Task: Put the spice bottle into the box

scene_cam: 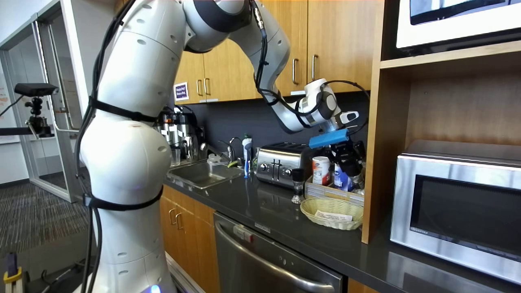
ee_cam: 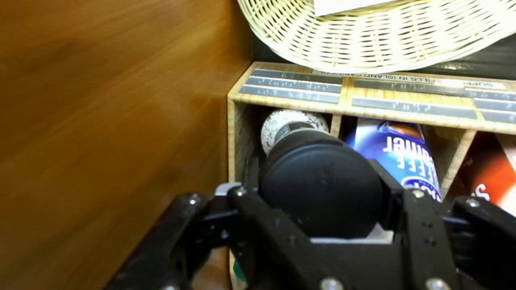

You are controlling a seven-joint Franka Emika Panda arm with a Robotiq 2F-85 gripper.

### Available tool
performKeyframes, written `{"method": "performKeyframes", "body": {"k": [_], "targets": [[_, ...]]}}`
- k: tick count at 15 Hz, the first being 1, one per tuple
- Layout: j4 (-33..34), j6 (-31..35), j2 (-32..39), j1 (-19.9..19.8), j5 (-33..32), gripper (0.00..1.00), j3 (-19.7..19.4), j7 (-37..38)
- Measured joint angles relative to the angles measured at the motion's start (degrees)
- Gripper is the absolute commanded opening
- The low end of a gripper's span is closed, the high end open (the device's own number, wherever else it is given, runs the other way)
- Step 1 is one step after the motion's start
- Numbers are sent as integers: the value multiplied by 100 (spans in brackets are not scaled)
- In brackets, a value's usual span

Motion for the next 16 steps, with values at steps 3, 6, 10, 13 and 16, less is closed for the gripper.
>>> {"method": "performKeyframes", "body": {"k": [3,6,10,13,16], "targets": [[215,-342,0,19,0,40,52,-36],[357,-594,21,9,26,40,122,-86],[501,-719,121,-53,114,40,171,-200],[551,-719,240,-142,266,40,221,-319],[614,-746,394,-218,429,40,265,-442]]}}
